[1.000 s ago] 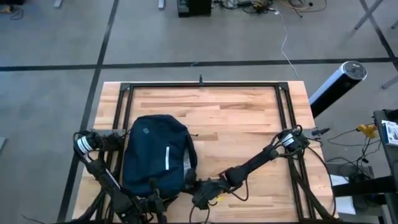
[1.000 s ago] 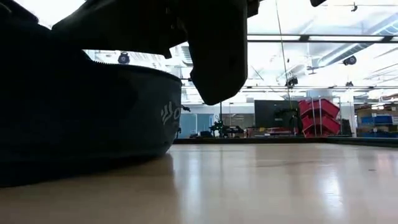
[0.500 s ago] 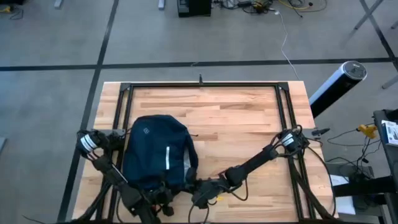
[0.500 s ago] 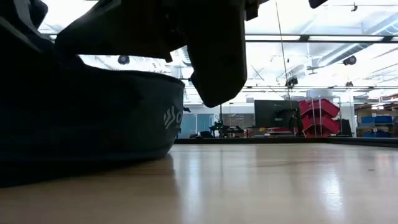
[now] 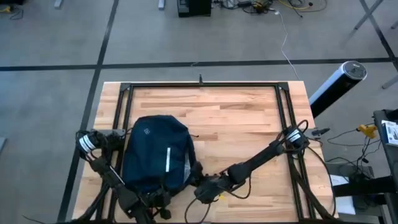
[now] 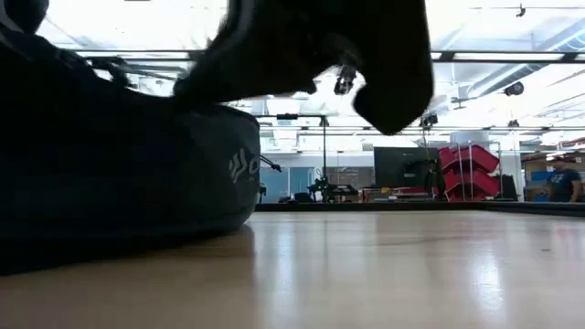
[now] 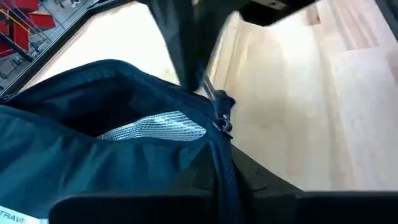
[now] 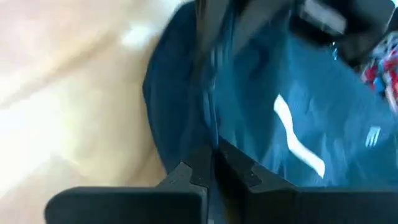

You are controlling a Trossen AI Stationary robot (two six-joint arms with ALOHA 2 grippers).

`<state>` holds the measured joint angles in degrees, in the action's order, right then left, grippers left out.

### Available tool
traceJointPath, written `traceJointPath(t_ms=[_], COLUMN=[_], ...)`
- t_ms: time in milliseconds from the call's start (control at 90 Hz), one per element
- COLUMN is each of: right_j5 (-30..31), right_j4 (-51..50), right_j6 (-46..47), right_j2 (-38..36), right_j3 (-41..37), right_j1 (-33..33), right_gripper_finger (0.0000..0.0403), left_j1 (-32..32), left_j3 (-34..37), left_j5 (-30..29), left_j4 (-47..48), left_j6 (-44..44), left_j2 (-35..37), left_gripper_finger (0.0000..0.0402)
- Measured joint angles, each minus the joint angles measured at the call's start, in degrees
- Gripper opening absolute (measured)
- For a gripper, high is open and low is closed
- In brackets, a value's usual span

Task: Unpack backpack
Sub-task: Close the blue backpack

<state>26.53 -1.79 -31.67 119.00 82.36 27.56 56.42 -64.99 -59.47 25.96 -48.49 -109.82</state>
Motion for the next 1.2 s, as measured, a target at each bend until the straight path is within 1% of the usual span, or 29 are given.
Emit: traceJointPath(t_ms=[44,89,178,256,356,422,511,578,678,789,889,956,1022,1122,1200], right_j5=[-0.1,-1.7,-8.6,-14.8,-15.9,-15.2,-10.0,-7.4,-5.5,-5.4,-6.6,-7.5,-6.9,-6.2,-4.5], right_j4=[-1.4,-1.3,0.7,0.9,2.7,5.1,8.5,10.2,10.8,12.8,15.9,16.1,17.4,20.3,22.0], right_j6=[0.9,2.0,5.2,4.9,1.7,-1.2,-4.6,-6.3,-7.4,-7.4,-7.3,-8.0,-9.4,-15.8,-21.6], right_j2=[-0.5,-0.6,-0.8,-0.8,-0.8,-0.7,0.3,1.2,1.9,1.9,1.9,2.0,2.8,4.5,5.9], right_j3=[-0.1,-0.1,-0.1,-0.1,-0.1,-0.1,-0.1,-0.1,-0.1,-0.1,-0.1,-0.1,-0.1,-0.1,0.0], right_j1=[-0.5,-1.0,-1.9,-2.0,-1.0,0.0,1.3,1.6,1.5,1.2,0.9,0.9,0.9,0.9,1.1], right_gripper_finger=[0.0001,0.0001,0.0001,0.0001,0.0000,0.0004,0.0021,0.0045,0.0092,0.0138,0.0166,0.0175,0.0177,0.0175,0.0171], left_j1=[0.3,0.5,0.4,0.4,0.4,0.4,0.4,0.4,0.4,0.4,0.3,0.3,0.3,0.1,0.0], left_j3=[0.0,0.0,0.0,0.0,0.0,0.0,0.0,0.0,0.0,0.0,0.0,0.0,0.0,0.0,0.0], left_j5=[-0.1,-0.2,-0.6,-0.9,-1.0,-1.1,-1.1,-1.1,-1.1,-1.1,-1.2,-1.6,-1.7,-2.1,-2.5], left_j4=[0.0,0.0,0.0,0.0,0.1,0.2,0.2,0.2,0.2,0.1,0.0,0.0,-0.1,-0.4,-0.6], left_j6=[0.0,0.0,0.0,0.1,0.2,0.2,0.1,0.1,-0.1,-0.2,-0.2,-0.2,-0.4,-0.4,-0.5], left_j2=[0.0,0.0,0.0,0.0,0.0,0.0,0.0,0.0,0.0,0.0,0.0,0.0,0.0,0.0,0.0], left_gripper_finger=[0.0001,0.0001,0.0000,0.0000,0.0000,0.0000,0.0000,0.0000,0.0000,0.0000,0.0000,0.0000,0.0000,0.0000,0.0000])
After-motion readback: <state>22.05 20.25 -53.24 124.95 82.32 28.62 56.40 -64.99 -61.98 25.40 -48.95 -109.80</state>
